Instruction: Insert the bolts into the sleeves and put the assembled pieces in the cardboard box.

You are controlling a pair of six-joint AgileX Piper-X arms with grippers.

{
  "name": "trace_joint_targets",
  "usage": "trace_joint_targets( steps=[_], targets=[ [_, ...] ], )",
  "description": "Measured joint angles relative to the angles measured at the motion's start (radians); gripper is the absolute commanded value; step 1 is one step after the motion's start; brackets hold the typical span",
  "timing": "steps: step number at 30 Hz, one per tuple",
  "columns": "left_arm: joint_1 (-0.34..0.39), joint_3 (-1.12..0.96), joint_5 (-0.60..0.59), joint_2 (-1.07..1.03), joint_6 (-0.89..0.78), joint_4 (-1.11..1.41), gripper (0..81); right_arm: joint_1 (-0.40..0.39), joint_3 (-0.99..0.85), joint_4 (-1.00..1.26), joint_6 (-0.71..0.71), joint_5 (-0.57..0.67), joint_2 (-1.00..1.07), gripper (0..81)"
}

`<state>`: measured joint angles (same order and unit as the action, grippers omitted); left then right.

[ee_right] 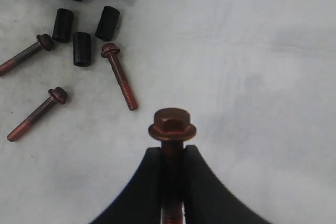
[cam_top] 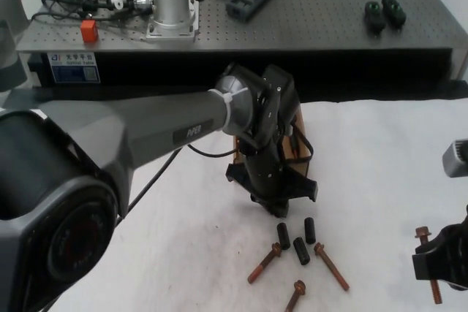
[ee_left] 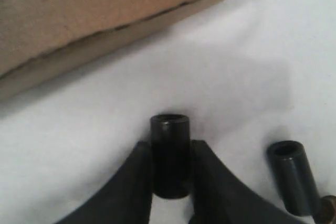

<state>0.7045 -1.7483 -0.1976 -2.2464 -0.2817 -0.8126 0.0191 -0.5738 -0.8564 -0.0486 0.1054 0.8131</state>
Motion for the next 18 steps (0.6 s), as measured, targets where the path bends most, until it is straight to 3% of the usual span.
trace_joint_targets(
  steps=[7,12,18],
  targets=[
    [0.000,-0.013,0.019,0.024,0.106,-0.062,0.7,0.000,0.000,0.000,0.000,0.000,0.000,4.1],
    [0.000,0.094,0.059,0.164,0.186,-0.040,0.7,0.000,0.000,0.022,0.020,0.046,0.000,4.1],
    [0.000,0.444,-0.045,0.480,0.218,0.246,0.7,-0.011,0.000,0.264,0.220,0.315,0.000,4.1]
  ],
)
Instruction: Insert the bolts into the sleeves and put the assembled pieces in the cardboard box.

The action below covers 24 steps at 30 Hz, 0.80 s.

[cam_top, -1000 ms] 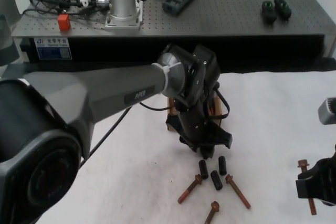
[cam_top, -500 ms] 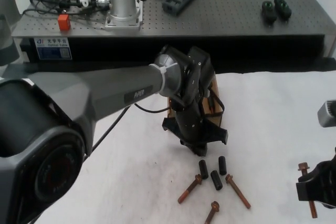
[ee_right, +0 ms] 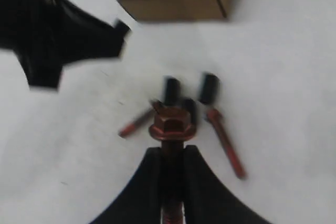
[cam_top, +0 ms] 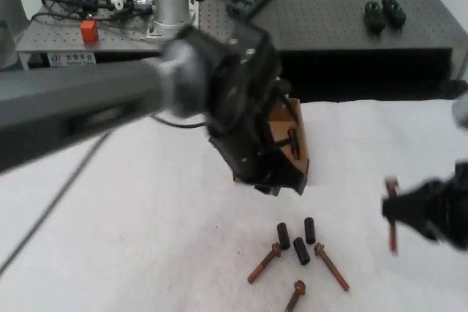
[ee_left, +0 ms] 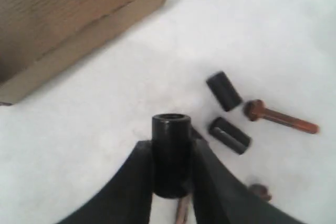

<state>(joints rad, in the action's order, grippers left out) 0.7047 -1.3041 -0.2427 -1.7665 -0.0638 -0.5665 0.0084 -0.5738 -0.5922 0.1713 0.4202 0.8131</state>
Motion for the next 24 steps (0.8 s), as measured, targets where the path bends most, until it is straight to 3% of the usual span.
trace_joint_targets(
  steps=[5,10,13,17,24],
  targets=[
    [0.000,0.403,-0.238,0.273,-0.011,0.423,0.7,-0.082,0.001,0.329,0.204,0.100,0.000,4.1],
    [0.002,0.624,-0.372,0.448,-0.114,0.768,0.7,-0.166,0.001,0.575,0.349,0.115,0.017,4.1],
    [0.002,0.682,-0.402,0.518,-0.162,0.884,0.7,-0.258,0.001,0.739,0.418,0.121,0.062,4.1],
    [0.002,0.699,-0.419,0.536,-0.214,0.975,0.7,-0.325,0.001,0.754,0.458,0.121,0.080,4.1],
    [0.002,0.704,-0.435,0.536,-0.241,1.023,0.7,-0.337,0.001,0.759,0.458,0.084,0.080,4.1]
  ],
)
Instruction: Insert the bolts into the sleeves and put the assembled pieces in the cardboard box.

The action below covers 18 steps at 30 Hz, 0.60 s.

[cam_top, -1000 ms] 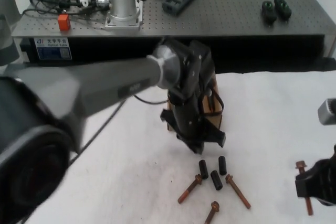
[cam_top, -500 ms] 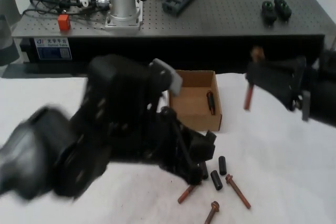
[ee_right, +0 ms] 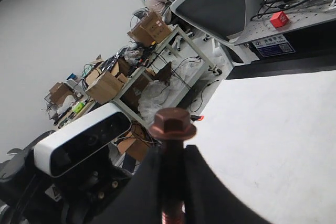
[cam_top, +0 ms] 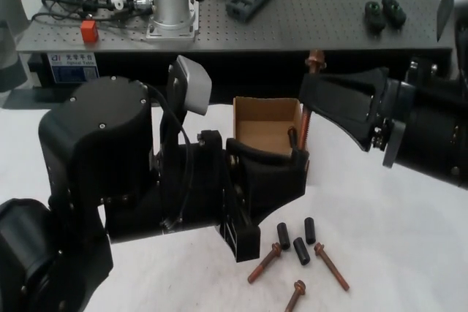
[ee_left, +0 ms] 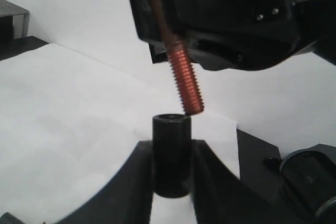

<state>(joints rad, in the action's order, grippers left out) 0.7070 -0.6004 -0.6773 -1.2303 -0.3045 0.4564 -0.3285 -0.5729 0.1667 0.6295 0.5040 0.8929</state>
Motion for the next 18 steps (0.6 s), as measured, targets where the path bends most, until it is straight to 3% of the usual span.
trace_joint_targets(
  steps=[18],
  targets=[
    [0.003,0.000,0.027,0.000,-0.014,0.020,0.7,0.000,0.000,-0.029,-0.043,-0.016,0.000,4.1]
  ],
)
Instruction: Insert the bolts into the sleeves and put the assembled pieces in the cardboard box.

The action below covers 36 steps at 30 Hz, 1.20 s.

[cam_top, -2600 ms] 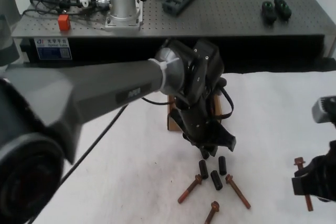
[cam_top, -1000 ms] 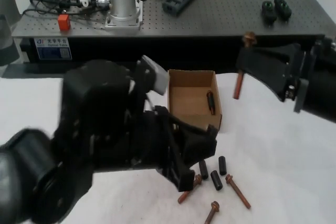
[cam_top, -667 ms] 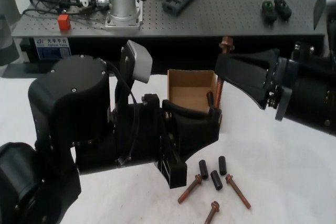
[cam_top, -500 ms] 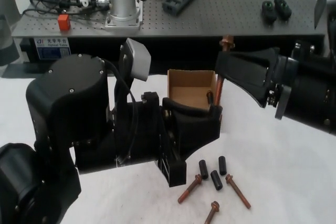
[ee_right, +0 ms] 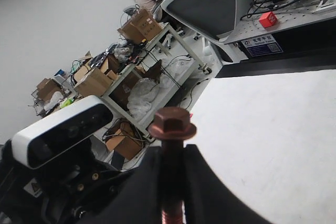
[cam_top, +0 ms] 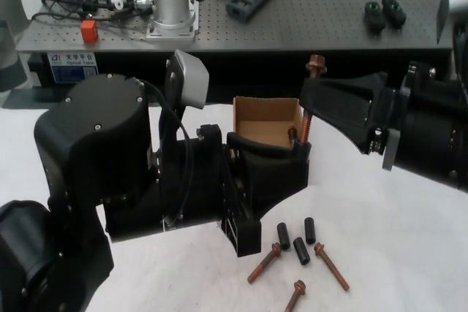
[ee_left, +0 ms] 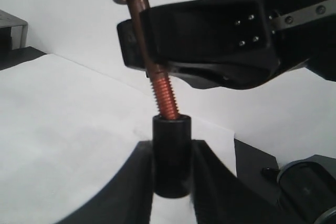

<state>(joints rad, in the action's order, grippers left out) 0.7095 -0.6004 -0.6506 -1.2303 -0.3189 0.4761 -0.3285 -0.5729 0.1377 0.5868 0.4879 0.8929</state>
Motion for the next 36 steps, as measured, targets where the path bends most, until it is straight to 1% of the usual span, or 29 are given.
trace_joint_targets(
  steps=[3,4,6,7,8,9,14,16,18,19,20,21,22,25,27,28,30,31,32,34,36],
  targets=[
    [0.000,0.002,0.002,0.000,0.000,0.000,0.7,0.000,0.000,-0.004,-0.012,0.013,0.000,1.8],
    [0.000,0.001,0.002,0.000,0.000,0.000,0.7,0.000,0.000,-0.005,-0.015,0.016,0.000,7.5],
    [0.000,0.001,0.007,0.000,0.000,0.000,0.7,0.000,0.000,-0.008,-0.024,0.015,0.000,23.4],
    [0.000,0.001,0.017,0.000,-0.002,0.000,0.7,0.000,0.000,-0.008,-0.036,0.020,0.000,29.5],
    [0.000,0.001,0.025,0.000,-0.002,0.000,0.7,0.000,0.000,-0.013,-0.051,0.025,0.000,35.3],
    [0.000,0.001,0.027,0.000,-0.002,0.000,0.7,0.000,0.000,-0.018,-0.064,0.036,0.000,37.5],
    [0.000,0.001,0.079,0.000,0.027,0.000,0.7,0.000,0.000,-0.031,-0.121,0.054,0.000,37.7],
    [0.000,0.002,0.126,0.000,0.046,0.000,0.7,0.025,0.000,-0.052,-0.135,0.060,-0.006,37.7],
    [-0.002,0.002,0.204,-0.003,0.052,0.004,0.7,0.079,0.000,-0.138,-0.157,0.062,-0.051,37.7],
    [-0.011,0.002,0.286,-0.027,0.039,0.008,0.7,0.130,0.000,-0.232,-0.164,0.062,-0.101,37.7],
    [-0.020,-0.018,0.326,-0.053,0.020,0.008,0.7,0.130,0.000,-0.232,-0.180,0.061,-0.101,37.7],
    [-0.046,-0.042,0.358,-0.120,-0.004,0.004,0.7,0.154,0.000,-0.287,-0.196,0.057,-0.126,37.7],
    [-0.061,-0.125,0.397,-0.168,-0.059,-0.027,0.7,0.177,0.000,-0.350,-0.222,0.043,-0.149,37.7],
    [-0.094,-0.316,0.429,-0.326,-0.113,-0.161,0.7,0.205,0.000,-0.474,-0.281,-0.006,-0.181,37.7],
    [-0.109,-0.486,0.445,-0.456,-0.122,-0.312,0.7,0.217,0.000,-0.603,-0.346,-0.081,-0.197,37.7],
    [-0.111,-0.556,0.450,-0.456,-0.122,-0.387,0.7,0.219,0.000,-0.670,-0.378,-0.122,-0.200,37.7],
    [-0.120,-0.731,0.452,-0.592,-0.108,-0.539,0.7,0.215,0.000,-0.822,-0.438,-0.222,-0.185,37.7],
    [-0.124,-0.813,0.452,-0.647,-0.099,-0.599,0.7,0.210,0.000,-0.853,-0.448,-0.253,-0.174,37.7],
    [-0.125,-0.975,0.458,-0.774,-0.083,-0.737,0.7,0.206,0.000,-0.873,-0.455,-0.279,-0.164,37.7],
    [-0.126,-1.109,0.458,-0.877,-0.079,-0.835,0.7,0.194,0.000,-0.902,-0.461,-0.317,-0.133,37.7],
    [-0.126,-1.220,0.458,-0.974,-0.075,-0.916,0.7,0.189,0.000,-0.908,-0.463,-0.326,-0.118,37.7]
  ],
)
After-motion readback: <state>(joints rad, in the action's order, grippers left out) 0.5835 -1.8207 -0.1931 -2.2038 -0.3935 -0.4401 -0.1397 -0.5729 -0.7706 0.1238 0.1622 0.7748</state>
